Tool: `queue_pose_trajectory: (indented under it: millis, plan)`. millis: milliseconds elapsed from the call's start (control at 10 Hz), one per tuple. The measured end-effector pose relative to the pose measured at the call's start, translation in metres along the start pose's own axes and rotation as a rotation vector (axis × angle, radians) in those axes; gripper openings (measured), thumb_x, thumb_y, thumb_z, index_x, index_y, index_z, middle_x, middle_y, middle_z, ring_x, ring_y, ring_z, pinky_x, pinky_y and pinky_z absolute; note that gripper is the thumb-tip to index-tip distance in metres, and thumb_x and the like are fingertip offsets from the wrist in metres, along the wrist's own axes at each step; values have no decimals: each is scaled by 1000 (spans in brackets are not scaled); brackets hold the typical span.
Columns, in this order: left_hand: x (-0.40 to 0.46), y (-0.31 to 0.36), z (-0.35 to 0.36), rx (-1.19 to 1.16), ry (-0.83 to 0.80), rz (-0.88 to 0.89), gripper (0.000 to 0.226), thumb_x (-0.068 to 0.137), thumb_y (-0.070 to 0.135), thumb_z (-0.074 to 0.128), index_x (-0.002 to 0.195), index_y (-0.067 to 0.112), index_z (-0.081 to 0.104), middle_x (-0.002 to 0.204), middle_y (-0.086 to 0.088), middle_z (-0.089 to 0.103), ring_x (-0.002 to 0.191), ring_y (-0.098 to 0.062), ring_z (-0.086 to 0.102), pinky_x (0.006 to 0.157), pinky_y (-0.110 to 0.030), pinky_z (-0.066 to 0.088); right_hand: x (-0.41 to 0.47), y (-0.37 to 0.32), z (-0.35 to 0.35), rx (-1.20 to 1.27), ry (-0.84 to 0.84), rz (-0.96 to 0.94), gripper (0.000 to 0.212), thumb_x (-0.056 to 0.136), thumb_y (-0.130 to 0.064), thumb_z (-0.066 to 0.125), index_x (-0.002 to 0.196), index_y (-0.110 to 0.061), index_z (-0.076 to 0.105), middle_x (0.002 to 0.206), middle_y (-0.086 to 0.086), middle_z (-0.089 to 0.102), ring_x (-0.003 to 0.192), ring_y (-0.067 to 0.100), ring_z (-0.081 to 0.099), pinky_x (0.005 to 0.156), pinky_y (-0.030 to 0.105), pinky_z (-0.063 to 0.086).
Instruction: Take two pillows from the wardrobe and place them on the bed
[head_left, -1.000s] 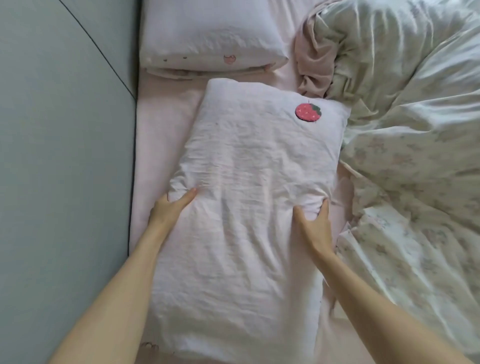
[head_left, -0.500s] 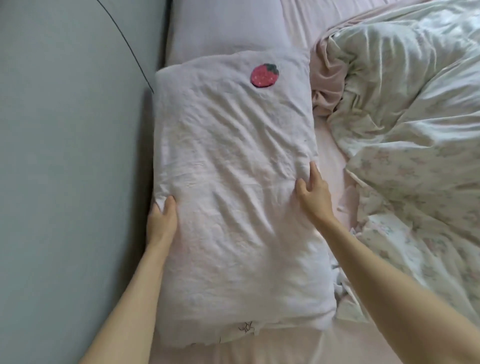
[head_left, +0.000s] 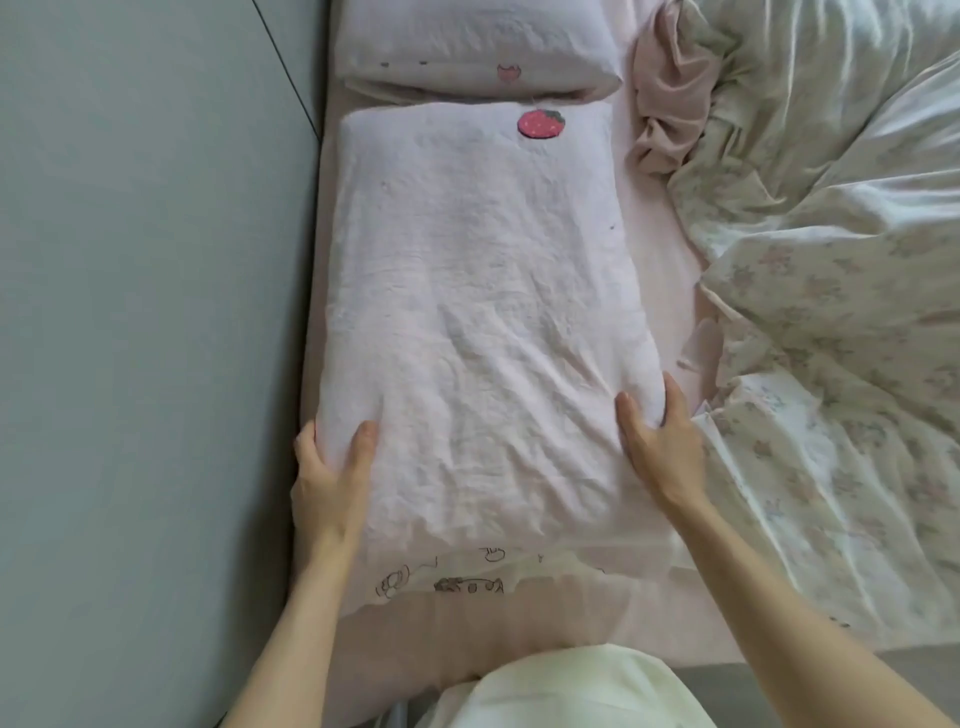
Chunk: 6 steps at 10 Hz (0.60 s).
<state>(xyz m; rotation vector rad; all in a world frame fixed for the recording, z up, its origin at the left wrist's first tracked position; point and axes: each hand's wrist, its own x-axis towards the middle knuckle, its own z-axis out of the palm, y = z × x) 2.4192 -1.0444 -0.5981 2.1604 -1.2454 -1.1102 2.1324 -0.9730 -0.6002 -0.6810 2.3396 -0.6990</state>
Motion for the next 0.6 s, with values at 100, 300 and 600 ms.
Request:
queue_pose_trajectory:
  millis: [100,300,600]
  plan:
    - [-12,-23,9,134,-142,-119,76,82,56,53,141,18,26,143,-14,41,126,-35,42,102,-42,34,-5,26,0,-181,-59,6,59,88,-46,45,137,-16,31,134,16,48,123,35,44,95,45,39]
    - [-7,-4,22,471,37,235,78,75,59,36,142,19,28,148,-20,30,132,-39,30,105,-53,26,-18,19,20,-485,67,-290,56,88,-38,40,139,-18,29,141,24,34,128,39,33,99,60,31]
    - [6,45,91,837,-344,416,79,77,73,36,142,44,0,154,0,-23,136,-29,-31,105,-65,-16,-5,-31,34,-408,-317,-347,44,93,-28,44,137,-23,36,153,9,17,141,30,9,111,50,14]
